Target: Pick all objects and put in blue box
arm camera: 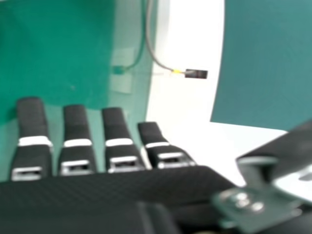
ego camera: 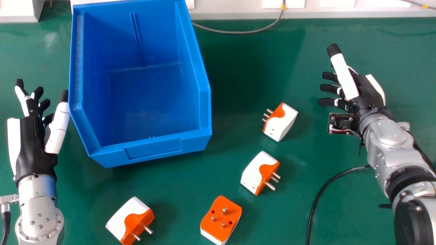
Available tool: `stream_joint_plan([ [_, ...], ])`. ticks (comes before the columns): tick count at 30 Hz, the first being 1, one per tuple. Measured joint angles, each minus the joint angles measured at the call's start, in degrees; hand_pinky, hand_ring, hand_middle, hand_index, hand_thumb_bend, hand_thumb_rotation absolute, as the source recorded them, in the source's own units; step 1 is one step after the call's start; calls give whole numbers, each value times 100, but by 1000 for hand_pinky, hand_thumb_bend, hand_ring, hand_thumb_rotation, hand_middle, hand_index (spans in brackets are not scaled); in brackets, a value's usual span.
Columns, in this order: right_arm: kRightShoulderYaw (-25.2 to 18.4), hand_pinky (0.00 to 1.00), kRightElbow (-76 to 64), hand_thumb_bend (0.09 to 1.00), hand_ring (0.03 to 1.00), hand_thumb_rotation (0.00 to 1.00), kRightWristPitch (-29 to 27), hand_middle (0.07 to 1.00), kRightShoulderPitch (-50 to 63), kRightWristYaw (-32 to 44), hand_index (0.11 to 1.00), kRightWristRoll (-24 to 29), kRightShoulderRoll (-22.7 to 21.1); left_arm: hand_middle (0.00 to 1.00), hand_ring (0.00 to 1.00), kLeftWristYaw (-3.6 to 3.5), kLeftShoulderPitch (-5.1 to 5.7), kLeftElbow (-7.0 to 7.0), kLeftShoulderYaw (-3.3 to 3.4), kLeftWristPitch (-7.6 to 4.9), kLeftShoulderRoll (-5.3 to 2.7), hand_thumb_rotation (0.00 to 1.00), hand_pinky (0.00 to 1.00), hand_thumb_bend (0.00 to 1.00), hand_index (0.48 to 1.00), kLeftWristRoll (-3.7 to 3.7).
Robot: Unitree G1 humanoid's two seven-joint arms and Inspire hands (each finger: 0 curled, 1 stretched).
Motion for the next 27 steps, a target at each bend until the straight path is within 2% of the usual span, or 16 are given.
stream_joint_plan([
  [13, -9, 661, 0, 907, 820, 956, 0, 861, 0, -10, 914, 5, 0, 960, 916, 0, 0, -5, -63, 12, 9, 906, 843, 882, 980, 15],
  [17, 46, 673, 0, 898, 820, 913, -33, 860, 0, -15, 916, -18, 0, 960, 916, -14, 0, -9, -67, 22, 10, 906, 844, 879, 980, 13],
  [21, 326, 662, -1, 898, 804, 874, -330, 851, 13, -295, 907, -391, -3, 960, 916, -52, 0, -22, -66, 39, 12, 907, 844, 878, 980, 10],
  [23, 527, 661, -1, 902, 799, 847, -577, 846, 26, -522, 904, -627, -7, 960, 916, -56, 3, -26, -66, 39, 14, 907, 844, 877, 980, 12],
  [25, 759, 683, -3, 904, 803, 772, -855, 844, 46, -746, 900, -894, -25, 960, 916, -55, 4, -28, -68, 41, 18, 907, 844, 876, 980, 15],
  [27, 1015, 683, -4, 904, 803, 772, -1084, 844, 69, -928, 900, -1191, -59, 960, 916, -53, 4, -29, -71, 44, 27, 907, 844, 876, 980, 24],
])
